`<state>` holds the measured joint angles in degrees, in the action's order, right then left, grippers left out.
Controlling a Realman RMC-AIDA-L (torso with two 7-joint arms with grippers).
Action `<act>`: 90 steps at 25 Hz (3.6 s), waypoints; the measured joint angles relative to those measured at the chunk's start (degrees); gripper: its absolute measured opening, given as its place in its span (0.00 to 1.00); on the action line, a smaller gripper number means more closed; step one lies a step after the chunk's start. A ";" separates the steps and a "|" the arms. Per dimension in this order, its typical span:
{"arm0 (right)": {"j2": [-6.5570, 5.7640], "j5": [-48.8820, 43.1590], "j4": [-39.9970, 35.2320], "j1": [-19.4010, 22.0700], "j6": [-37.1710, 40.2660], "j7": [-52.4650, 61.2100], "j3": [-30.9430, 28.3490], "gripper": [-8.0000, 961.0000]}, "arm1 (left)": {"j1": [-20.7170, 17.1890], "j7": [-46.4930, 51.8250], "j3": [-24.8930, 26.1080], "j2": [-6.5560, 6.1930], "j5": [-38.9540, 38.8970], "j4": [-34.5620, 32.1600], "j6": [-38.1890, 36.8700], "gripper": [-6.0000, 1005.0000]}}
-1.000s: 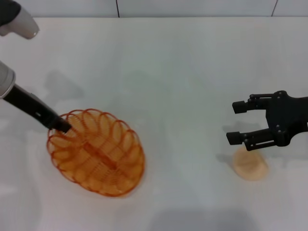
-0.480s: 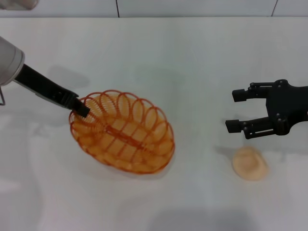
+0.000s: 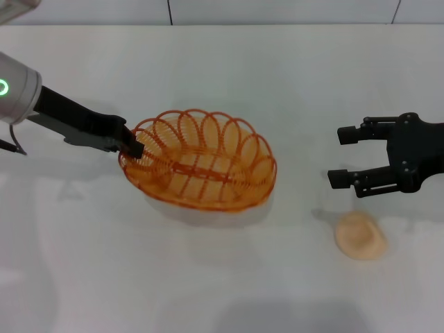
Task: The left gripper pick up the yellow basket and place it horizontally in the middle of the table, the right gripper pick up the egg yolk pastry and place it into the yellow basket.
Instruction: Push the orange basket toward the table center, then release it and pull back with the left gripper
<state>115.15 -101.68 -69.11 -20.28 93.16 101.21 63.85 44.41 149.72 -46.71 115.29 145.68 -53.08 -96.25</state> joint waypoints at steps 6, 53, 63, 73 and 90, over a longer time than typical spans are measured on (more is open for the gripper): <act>-0.08 0.00 0.03 -0.06 0.13 -0.57 0.01 0.87 | -1.58 3.80 -0.01 0.63 -1.62 0.74 2.32 0.08; -0.29 -0.52 -0.68 -1.28 2.47 -1.29 0.04 0.83 | 2.99 4.38 -0.50 3.64 -1.65 15.52 15.52 0.08; -0.20 -0.54 -0.67 -1.37 2.47 -1.29 0.04 0.82 | 2.96 4.78 -0.57 3.49 -0.84 15.56 15.76 0.08; -0.19 -0.54 -0.60 -1.80 2.47 -1.28 0.07 0.82 | 3.44 6.80 -0.57 3.13 2.05 15.65 15.45 0.08; -0.14 -0.55 -0.67 -2.14 2.47 -1.35 0.27 0.80 | 3.68 7.02 -0.38 2.99 2.03 15.60 15.43 0.09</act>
<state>115.01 -102.24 -69.77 -22.41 95.63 99.87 64.12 48.09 156.74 -47.10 118.28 147.72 -37.49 -80.82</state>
